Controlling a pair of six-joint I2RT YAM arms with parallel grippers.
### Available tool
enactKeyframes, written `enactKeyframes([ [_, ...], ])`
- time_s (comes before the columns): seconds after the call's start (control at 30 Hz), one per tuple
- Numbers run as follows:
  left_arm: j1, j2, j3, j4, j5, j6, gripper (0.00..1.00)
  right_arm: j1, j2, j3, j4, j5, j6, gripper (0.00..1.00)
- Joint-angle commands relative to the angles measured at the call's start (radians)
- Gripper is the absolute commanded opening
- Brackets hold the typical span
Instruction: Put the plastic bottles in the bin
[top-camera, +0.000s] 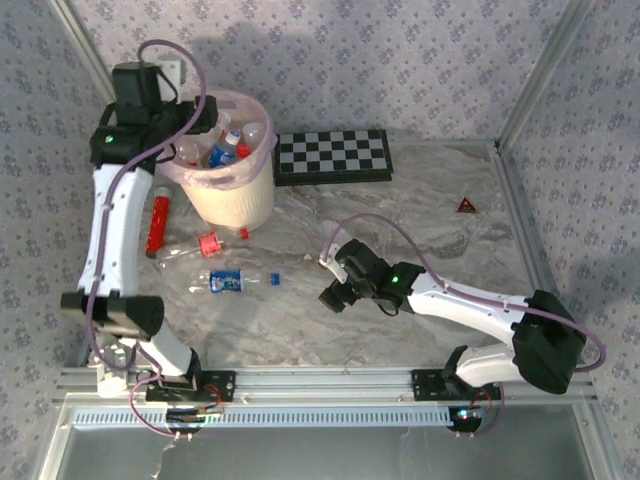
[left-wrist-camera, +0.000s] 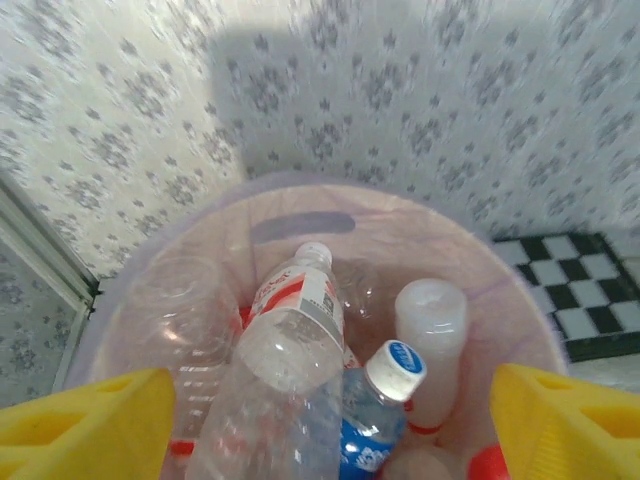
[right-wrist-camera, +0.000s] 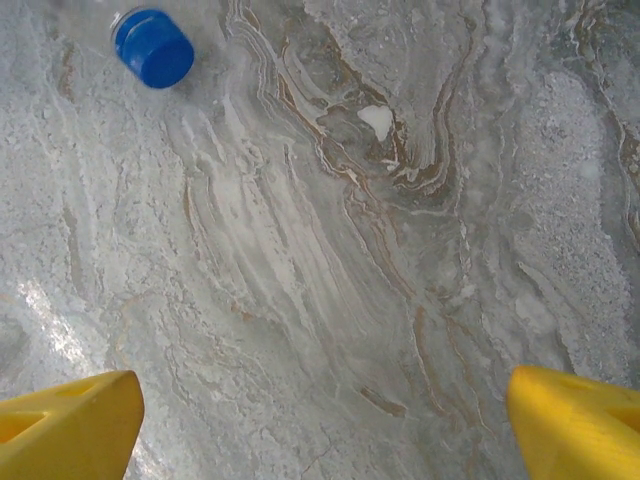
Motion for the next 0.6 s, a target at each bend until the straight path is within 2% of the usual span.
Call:
enactKeyframes([
  [0.0,-0.006,-0.189,-0.136,-0.042,-0.028,-0.094,0.85,-0.010,0.004,-0.012,0.034,-0.017,-0.016,0.96],
  [0.17,0.000,-0.519,-0.567,0.021,-0.048,-0.339,0.86,-0.037,0.007,-0.016,0.067,-0.048,-0.032,0.97],
  [0.27,0.000,-0.667,-0.788,0.023,0.000,-0.522,0.86,-0.057,0.015,-0.013,0.087,-0.076,-0.040,0.97],
  [0.37,-0.002,-0.789,-0.990,0.000,0.002,-0.732,0.87,-0.067,0.024,-0.007,0.103,-0.097,-0.057,0.99],
  [0.47,-0.001,-0.920,-1.246,0.082,0.002,-0.990,0.86,-0.079,0.042,-0.003,0.120,-0.095,-0.049,0.99],
  [0.57,-0.001,-0.971,-1.397,0.167,-0.016,-1.141,0.86,-0.080,0.061,0.012,0.108,-0.081,-0.047,0.99],
])
